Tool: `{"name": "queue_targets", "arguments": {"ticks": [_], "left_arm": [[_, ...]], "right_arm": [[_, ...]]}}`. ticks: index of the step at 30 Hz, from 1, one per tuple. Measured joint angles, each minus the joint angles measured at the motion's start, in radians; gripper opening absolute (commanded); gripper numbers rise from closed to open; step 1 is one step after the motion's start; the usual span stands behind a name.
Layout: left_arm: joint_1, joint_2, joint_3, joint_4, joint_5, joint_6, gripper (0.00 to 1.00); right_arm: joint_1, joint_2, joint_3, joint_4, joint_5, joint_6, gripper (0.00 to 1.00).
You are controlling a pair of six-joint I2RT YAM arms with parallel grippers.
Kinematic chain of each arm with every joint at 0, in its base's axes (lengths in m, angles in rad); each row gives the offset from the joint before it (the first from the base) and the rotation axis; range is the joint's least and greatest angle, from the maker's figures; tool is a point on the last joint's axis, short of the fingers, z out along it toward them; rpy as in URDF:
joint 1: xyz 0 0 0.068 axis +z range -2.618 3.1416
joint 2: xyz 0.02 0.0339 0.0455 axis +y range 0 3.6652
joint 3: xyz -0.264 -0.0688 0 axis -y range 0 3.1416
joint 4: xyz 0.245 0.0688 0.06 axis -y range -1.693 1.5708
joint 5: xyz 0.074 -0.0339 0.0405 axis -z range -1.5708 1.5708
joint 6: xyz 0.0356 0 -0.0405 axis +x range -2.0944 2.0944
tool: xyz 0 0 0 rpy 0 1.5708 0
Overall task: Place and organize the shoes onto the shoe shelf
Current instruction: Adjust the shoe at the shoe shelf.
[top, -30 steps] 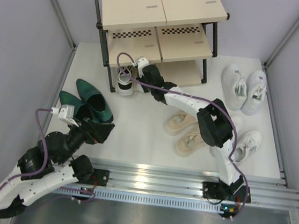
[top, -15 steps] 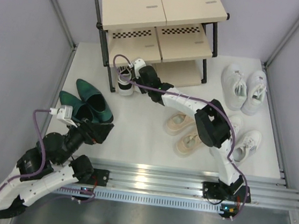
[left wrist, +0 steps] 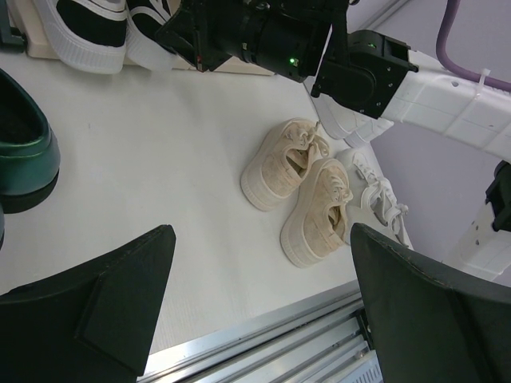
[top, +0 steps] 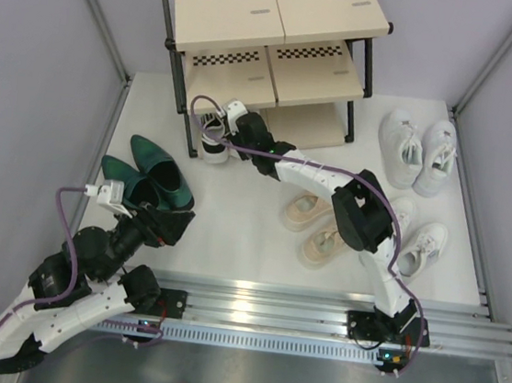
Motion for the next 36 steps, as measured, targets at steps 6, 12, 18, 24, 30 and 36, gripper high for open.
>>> {"name": "queue_targets", "arguments": {"ticks": [6,12,18,24,30,36], "left_arm": [[0.000,-0.001,0.000,0.000,0.000,0.000,0.97],[0.000,-0.018,0.000,0.000,0.000,0.000,0.97],[0.000,-0.022,0.000,0.000,0.000,0.000,0.97],[0.000,-0.024,0.000,0.000,0.000,0.000,0.96],[0.000,-0.024,0.000,0.000,0.000,-0.003,0.97],[0.000,-0.026,-0.003,0.000,0.002,-0.006,0.97]], "right_arm": [[0.005,0.000,-0.001,0.000,-0.002,-0.046,0.00],[0.011,0.000,-0.002,0.000,-0.016,-0.091,0.00],[0.013,0.000,-0.002,-0.005,-0.033,-0.118,0.00],[0.013,0.000,-0.002,-0.014,-0.041,-0.137,0.00],[0.013,0.000,-0.002,-0.016,-0.042,-0.148,0.03],[0.015,-0.001,-0.002,-0.015,-0.050,-0.157,0.32]]}}
